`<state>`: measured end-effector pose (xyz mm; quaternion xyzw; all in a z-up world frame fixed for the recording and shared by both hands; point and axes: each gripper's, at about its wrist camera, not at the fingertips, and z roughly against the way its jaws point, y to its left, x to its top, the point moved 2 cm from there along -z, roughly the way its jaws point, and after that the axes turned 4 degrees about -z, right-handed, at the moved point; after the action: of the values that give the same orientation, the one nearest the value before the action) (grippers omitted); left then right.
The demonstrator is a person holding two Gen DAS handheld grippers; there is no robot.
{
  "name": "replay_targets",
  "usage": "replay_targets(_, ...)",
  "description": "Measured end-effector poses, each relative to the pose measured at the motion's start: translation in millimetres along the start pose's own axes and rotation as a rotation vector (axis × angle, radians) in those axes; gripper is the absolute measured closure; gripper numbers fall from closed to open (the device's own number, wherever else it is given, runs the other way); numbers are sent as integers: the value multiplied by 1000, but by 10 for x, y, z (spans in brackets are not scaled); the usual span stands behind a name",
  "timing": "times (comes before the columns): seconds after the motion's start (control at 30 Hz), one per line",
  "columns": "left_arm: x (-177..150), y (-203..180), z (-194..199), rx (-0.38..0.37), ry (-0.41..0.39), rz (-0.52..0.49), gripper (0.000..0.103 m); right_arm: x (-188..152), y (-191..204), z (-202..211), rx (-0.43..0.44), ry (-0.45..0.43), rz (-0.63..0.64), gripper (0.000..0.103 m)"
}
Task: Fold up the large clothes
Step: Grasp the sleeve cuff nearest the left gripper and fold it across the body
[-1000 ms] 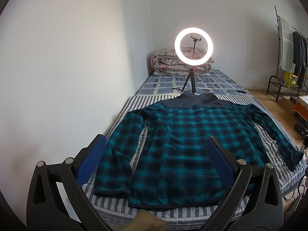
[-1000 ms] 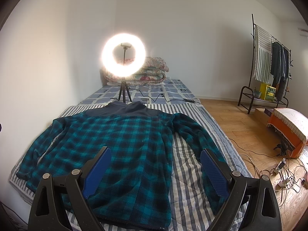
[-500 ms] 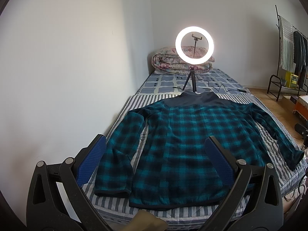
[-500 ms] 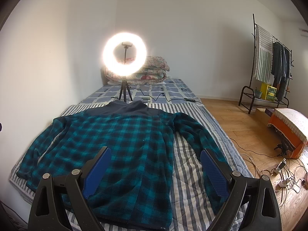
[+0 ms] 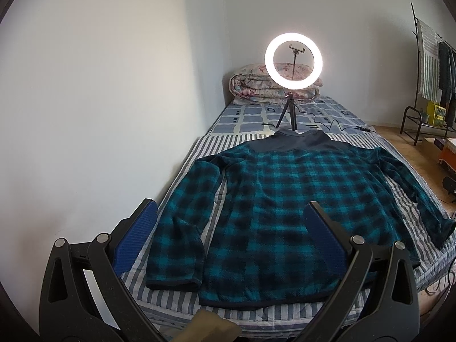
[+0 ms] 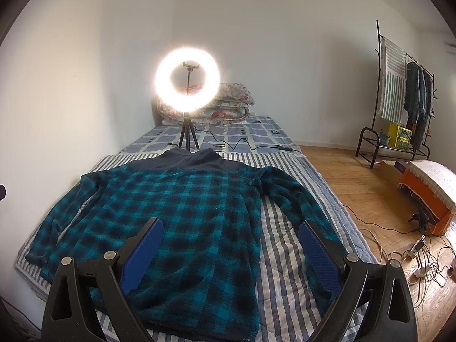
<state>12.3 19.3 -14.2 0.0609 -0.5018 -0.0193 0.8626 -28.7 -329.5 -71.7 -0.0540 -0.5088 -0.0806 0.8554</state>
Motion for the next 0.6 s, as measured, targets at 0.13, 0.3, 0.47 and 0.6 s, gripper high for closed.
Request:
replay_targets(0.13,-17,125,-89,15,35,-22,0,49,56,-37,11,-15,-1,5)
replay_targets(0.3,-87,415,-346,71,106,-28,0,116,248,-103,108,-44,26,4)
replay_targets(0.47,-248,809,-783,61,240,40,9,222,614,-278,230,2,90,4)
replay_targets(0.6,-384,974,-1137,1,345,117,39,177,834,-444,288,36,93,4)
